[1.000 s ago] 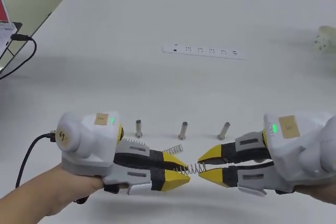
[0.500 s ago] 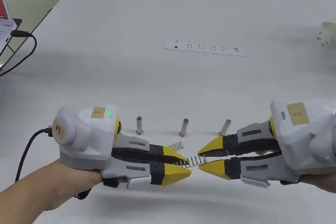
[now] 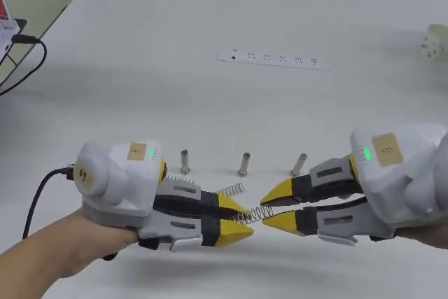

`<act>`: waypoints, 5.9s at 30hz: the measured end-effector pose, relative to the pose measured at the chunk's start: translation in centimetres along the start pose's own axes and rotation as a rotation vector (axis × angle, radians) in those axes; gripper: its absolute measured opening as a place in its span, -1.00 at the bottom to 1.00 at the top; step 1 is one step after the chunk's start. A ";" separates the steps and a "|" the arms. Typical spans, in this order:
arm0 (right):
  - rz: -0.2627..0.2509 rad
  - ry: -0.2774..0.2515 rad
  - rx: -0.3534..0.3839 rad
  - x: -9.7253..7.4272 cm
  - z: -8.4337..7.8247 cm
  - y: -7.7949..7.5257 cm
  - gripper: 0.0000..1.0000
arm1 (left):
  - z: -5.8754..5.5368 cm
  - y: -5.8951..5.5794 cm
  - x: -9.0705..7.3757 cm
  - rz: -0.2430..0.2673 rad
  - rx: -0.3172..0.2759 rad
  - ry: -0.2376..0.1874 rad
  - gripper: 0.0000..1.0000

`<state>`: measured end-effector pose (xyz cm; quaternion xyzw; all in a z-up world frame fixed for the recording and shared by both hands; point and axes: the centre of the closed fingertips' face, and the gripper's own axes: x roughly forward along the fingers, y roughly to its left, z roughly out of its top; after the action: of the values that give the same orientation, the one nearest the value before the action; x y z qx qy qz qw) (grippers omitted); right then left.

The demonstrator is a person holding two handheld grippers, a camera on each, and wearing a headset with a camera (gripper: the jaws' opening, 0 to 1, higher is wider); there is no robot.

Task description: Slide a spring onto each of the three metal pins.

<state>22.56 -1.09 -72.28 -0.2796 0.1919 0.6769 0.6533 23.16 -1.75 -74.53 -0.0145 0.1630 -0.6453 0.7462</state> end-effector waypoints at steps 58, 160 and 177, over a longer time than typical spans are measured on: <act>-0.051 -0.207 0.060 1.0 4.3 -0.4 -0.87 | 0.6 0.0 0.0 0.048 0.010 0.005 -0.92; -0.464 -0.075 0.207 -6.2 -4.1 -9.0 -0.85 | -3.2 6.4 -11.7 0.560 -0.071 0.027 0.96; -0.500 -0.067 0.234 -6.7 -5.1 -11.0 -0.85 | -3.7 5.6 -11.7 0.541 -0.094 0.032 0.88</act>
<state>34.09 -8.68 -70.87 -0.2185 0.1720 0.4766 0.8340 26.23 11.16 -76.73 0.0053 0.2025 -0.4143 0.8873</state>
